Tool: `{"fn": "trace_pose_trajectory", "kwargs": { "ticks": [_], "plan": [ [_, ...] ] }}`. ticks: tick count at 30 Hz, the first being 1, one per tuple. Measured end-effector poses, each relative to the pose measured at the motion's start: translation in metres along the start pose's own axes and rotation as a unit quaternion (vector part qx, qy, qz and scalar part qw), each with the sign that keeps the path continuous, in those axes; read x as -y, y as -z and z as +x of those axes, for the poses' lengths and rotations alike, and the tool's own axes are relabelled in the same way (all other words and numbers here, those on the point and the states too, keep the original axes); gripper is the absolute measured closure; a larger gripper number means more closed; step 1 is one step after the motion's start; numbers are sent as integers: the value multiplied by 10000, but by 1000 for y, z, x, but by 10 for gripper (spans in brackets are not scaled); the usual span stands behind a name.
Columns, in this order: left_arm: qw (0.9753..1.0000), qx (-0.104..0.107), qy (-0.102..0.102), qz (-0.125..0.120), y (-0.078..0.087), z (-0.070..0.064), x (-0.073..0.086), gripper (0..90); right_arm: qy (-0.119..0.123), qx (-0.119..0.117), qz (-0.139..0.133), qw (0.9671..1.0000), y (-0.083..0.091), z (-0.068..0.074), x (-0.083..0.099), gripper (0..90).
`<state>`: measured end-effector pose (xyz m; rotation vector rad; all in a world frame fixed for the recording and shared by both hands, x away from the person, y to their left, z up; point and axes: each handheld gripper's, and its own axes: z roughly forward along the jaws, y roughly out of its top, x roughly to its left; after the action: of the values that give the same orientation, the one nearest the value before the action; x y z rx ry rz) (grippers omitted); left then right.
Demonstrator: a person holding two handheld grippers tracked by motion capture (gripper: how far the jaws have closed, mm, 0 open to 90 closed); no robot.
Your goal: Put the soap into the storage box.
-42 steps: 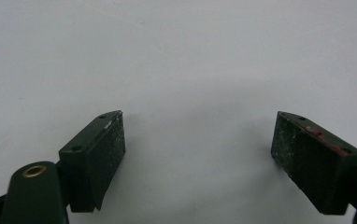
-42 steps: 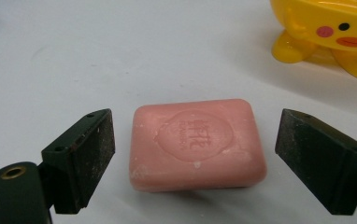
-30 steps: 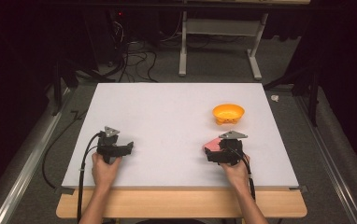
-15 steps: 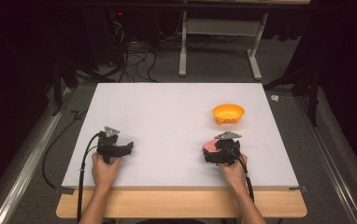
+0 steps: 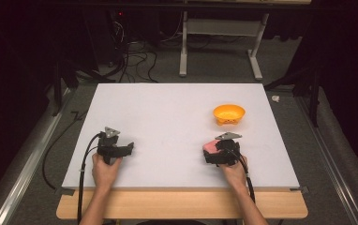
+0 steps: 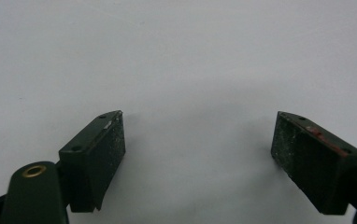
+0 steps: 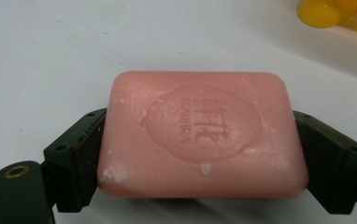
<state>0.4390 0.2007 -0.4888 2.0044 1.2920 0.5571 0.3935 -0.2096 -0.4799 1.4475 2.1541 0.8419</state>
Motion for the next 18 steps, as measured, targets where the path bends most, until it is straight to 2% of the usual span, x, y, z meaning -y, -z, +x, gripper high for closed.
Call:
{"fn": "trace_pose_trajectory", "kwargs": {
  "ticks": [11,18],
  "plan": [
    [10000,-2,0,0,0,0,0,180,-106,-134,-122,9998,11,-2,-3,137],
    [10000,-1,-3,0,0,0,0,180,-87,-203,-176,9996,19,-1,-5,137]
  ]
}}
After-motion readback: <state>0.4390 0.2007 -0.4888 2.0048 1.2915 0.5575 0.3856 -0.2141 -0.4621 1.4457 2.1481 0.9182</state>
